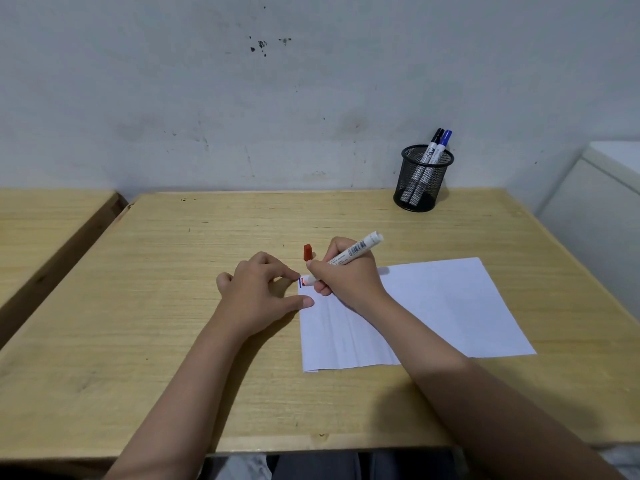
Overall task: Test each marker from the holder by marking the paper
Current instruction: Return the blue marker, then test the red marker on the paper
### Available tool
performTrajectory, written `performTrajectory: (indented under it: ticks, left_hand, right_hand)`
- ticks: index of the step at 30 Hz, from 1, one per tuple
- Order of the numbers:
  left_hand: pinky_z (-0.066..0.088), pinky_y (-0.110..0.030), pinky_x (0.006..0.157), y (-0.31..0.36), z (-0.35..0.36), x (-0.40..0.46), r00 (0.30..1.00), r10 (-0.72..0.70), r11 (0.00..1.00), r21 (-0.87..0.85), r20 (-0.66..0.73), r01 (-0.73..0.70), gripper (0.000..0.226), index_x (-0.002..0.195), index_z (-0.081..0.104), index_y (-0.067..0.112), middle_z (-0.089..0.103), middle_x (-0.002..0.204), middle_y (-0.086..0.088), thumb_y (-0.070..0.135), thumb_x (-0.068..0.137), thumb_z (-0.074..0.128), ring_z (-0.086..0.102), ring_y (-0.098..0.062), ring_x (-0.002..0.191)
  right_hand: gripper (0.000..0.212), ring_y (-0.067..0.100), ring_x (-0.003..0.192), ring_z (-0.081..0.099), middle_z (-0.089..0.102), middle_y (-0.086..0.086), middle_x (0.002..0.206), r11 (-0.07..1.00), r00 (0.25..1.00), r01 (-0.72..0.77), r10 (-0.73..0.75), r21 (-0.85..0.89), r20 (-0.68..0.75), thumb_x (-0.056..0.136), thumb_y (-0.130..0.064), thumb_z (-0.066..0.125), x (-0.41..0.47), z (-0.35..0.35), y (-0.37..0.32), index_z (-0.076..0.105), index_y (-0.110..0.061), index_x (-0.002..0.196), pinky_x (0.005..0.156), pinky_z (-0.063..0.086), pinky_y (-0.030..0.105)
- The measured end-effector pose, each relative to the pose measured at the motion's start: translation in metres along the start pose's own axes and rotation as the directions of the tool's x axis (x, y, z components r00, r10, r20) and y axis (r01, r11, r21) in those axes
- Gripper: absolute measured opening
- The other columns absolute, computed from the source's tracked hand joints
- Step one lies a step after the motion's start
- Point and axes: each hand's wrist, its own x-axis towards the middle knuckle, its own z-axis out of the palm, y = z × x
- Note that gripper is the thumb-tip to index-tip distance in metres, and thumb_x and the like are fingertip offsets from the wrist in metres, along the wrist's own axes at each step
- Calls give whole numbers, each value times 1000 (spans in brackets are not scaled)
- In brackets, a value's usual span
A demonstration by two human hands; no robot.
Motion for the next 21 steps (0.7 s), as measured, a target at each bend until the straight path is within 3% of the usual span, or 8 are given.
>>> performTrajectory:
  ticks: [3, 9, 12, 15, 18, 21]
  left_hand:
    - [21, -37, 81, -1, 0, 0, 1000, 6, 1000, 7, -4, -6, 43, 93, 66, 42, 52, 104, 17, 62, 55, 73, 47, -10, 105]
    - [21, -36, 83, -1, -1, 2, 1000, 6, 1000, -11, 26, -6, 46, 94, 64, 41, 53, 104, 18, 60, 54, 76, 50, -8, 101]
    - [25, -34, 93, 1, -4, 10, 999, -27, 986, -165, 45, 34, 48, 103, 57, 38, 57, 109, 20, 49, 61, 77, 52, 4, 95]
    - [35, -46, 103, 8, -4, 23, 1000, 16, 972, -235, -22, -21, 35, 105, 54, 43, 59, 112, 22, 35, 75, 68, 54, 8, 92]
    - [40, -47, 98, 17, 2, 36, 996, 81, 980, -182, -33, -86, 34, 107, 60, 41, 60, 109, 16, 22, 79, 64, 58, -2, 88]
    - [49, -32, 82, 22, 8, 47, 993, 115, 987, -111, -5, -114, 29, 104, 69, 23, 64, 99, -1, 10, 79, 63, 63, -18, 89]
  right_hand:
    - [31, 26, 50, 64, 59, 3, 49, 1000, 1000, -13, 13, 1, -3, 72, -2, 69, -1, 0, 1, 45, -14, 57, 44, 46, 24]
    - [32, 17, 51, 66, 67, 10, 57, 992, 996, 26, -16, 120, -85, 77, -13, 75, -3, -5, -1, 48, -14, 60, 52, 52, 31]
    - [35, 19, 50, 63, 67, 11, 59, 959, 996, 3, 24, 285, -91, 76, -16, 77, -2, -9, -4, 47, -15, 58, 53, 51, 33]
    - [31, 18, 52, 63, 66, 7, 58, 922, 990, -32, 81, 386, -113, 80, -19, 73, -2, -11, -9, 48, -12, 64, 60, 54, 37]
    - [26, 17, 52, 60, 62, -1, 49, 857, 982, -15, 111, 515, -155, 87, -12, 64, -1, -14, -16, 47, -9, 67, 64, 56, 34]
    - [24, 14, 50, 57, 61, -6, 46, 866, 969, 32, 96, 499, -228, 85, -14, 67, -4, -20, -26, 50, -11, 68, 55, 54, 27]
